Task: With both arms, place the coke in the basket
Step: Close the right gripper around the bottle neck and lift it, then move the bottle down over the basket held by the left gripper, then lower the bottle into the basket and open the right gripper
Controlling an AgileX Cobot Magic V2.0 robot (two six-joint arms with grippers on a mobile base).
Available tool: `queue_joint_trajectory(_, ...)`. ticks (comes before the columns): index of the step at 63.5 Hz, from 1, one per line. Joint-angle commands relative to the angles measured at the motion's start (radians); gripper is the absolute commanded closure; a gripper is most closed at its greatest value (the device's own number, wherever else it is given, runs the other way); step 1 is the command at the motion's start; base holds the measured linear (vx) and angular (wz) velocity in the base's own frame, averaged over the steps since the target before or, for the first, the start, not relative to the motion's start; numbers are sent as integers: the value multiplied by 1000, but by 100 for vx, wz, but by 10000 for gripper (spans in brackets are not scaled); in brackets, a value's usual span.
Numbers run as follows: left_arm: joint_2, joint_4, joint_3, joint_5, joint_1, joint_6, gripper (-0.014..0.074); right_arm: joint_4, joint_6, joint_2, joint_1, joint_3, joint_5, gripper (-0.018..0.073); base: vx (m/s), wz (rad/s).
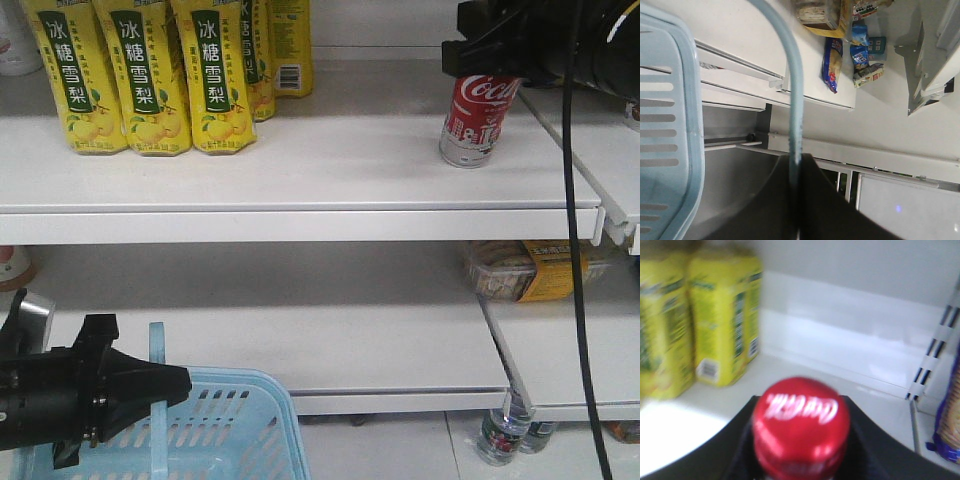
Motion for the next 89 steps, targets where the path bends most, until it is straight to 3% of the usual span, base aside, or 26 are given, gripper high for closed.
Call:
queue_joint_trajectory(1, -23, -74, -21, 56, -1, 4, 603, -3, -58, -56, 41, -26, -22, 565, 0, 0)
queue_joint_trajectory(29, -23, -74, -21, 56, -1, 4, 603, 1, -53, -249, 312, -26, 60, 564, 0, 0)
queue_joint_trajectory(45, -23, -74, -21, 56, -1, 4, 603, 45, 6, -246, 457, -26, 245, 563, 0, 0)
queue_joint_trajectory(65, -23, -74, -21, 56, -1, 4, 603, 57, 160, -58, 572, -26, 300, 563, 0, 0)
queue_joint_trajectory(78, -23, -74, -21, 56, -1, 4, 603, 57, 179, 52, 632, -26, 308, 563, 0, 0)
queue_joint_trajectory(89, -23, -74, -21, 56, -1, 4, 603, 45, 219, 126, 639, -26, 338, 563, 0, 0)
